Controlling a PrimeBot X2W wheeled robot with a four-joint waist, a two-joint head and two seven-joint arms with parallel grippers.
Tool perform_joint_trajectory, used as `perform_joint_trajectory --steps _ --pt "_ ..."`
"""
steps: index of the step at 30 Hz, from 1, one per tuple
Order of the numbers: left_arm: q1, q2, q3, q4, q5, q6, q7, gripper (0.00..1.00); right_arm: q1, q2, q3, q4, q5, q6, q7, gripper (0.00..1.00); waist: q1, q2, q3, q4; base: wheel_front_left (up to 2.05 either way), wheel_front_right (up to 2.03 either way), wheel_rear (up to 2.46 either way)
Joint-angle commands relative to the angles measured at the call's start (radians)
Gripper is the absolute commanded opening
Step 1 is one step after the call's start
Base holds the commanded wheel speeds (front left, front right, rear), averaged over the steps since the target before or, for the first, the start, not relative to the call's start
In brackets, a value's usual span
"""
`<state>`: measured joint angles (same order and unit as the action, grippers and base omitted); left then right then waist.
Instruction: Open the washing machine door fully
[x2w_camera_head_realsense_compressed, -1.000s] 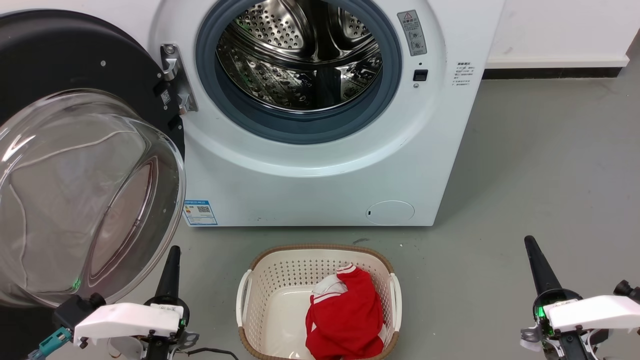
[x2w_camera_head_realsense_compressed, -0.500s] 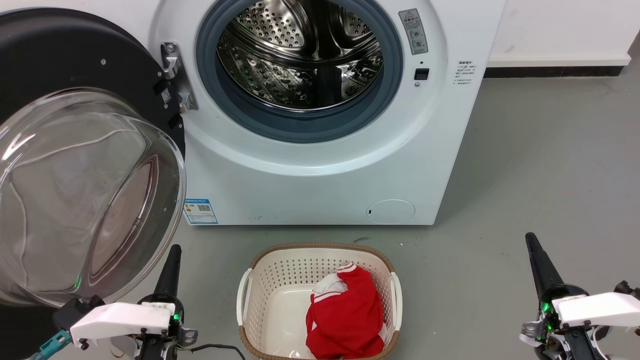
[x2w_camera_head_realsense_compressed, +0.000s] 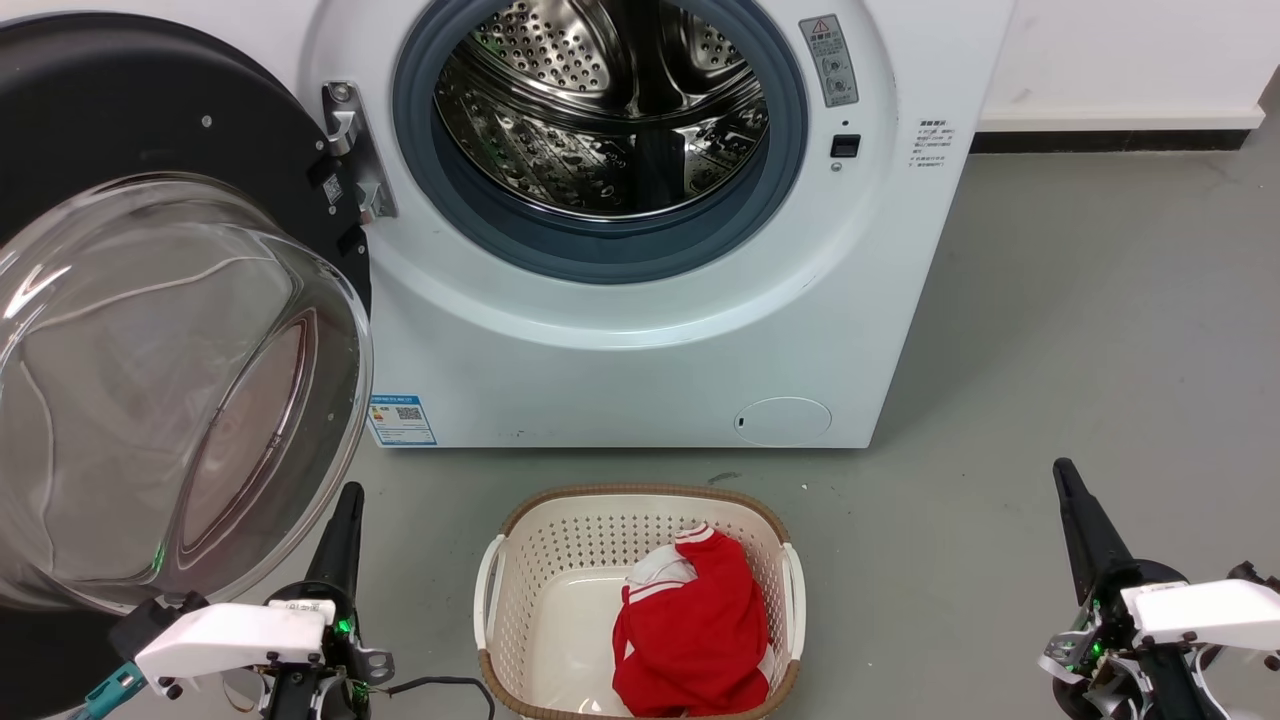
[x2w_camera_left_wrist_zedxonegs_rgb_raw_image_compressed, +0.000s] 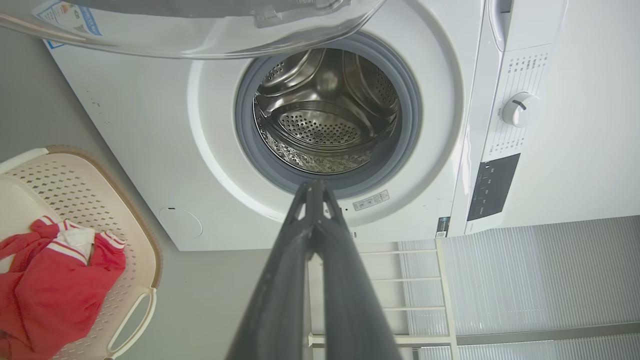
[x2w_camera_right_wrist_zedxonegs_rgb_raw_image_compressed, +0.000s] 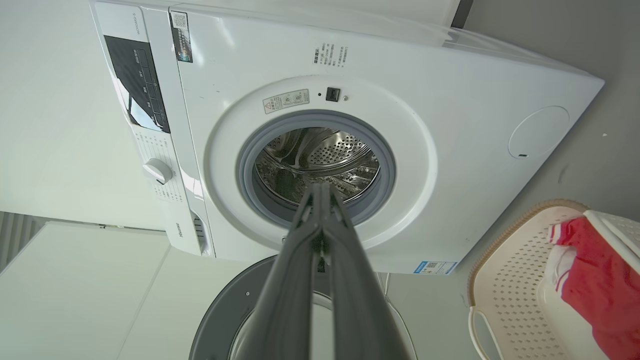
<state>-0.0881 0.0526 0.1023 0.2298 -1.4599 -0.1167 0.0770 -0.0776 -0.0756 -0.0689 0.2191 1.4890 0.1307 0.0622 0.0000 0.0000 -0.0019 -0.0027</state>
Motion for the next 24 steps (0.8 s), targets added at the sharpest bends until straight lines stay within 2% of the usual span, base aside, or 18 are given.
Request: perform_joint_trajectory --steps 1,13,24 --pt "-0.018 0.000 0.004 0.001 -0.012 -0.008 0.007 0.00 -0.016 -0.001 -0.002 0.001 0.015 0.000 0.002 0.00 0.0000 0.0000 0.000 0.000 0.00 0.00 0.00" --pt "-0.023 -0.002 0.012 0.013 -0.111 -0.015 0.029 0.00 -0.031 0.002 -0.011 0.019 0.109 0.000 0.020 0.00 0.0000 0.0000 0.003 0.002 0.00 0.00 0.00" --pt "-0.025 -0.003 0.015 0.018 -0.153 -0.017 0.041 0.00 -0.035 0.005 -0.016 0.027 0.149 0.000 0.030 0.00 0.0000 0.0000 0.005 0.003 0.00 0.00 0.00"
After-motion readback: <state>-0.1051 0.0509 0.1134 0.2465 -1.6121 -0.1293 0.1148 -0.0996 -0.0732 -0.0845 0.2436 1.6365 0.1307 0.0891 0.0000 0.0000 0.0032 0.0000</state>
